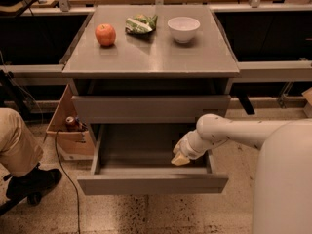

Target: Open middle drawer

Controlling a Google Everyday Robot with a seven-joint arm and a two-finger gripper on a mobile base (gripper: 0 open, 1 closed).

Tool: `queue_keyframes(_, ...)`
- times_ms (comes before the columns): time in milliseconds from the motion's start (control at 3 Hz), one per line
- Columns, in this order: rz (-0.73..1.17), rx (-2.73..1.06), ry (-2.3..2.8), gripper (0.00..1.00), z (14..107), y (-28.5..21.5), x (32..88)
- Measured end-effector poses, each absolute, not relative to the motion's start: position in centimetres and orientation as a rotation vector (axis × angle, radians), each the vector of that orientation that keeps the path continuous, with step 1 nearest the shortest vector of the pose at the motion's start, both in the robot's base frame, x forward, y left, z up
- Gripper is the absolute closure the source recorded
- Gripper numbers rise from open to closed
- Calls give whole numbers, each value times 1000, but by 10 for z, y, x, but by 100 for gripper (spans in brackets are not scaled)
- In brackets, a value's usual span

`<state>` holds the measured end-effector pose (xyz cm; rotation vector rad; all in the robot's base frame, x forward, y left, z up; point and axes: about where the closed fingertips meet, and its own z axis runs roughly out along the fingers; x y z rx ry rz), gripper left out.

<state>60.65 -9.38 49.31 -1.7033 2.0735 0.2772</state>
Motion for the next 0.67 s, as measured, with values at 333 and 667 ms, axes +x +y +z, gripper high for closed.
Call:
queue_keyframes(333, 328, -1600, 2076, 85, 487, -97, 611)
queue_keyframes(667, 410, -1457, 2049, 100, 475, -94, 624)
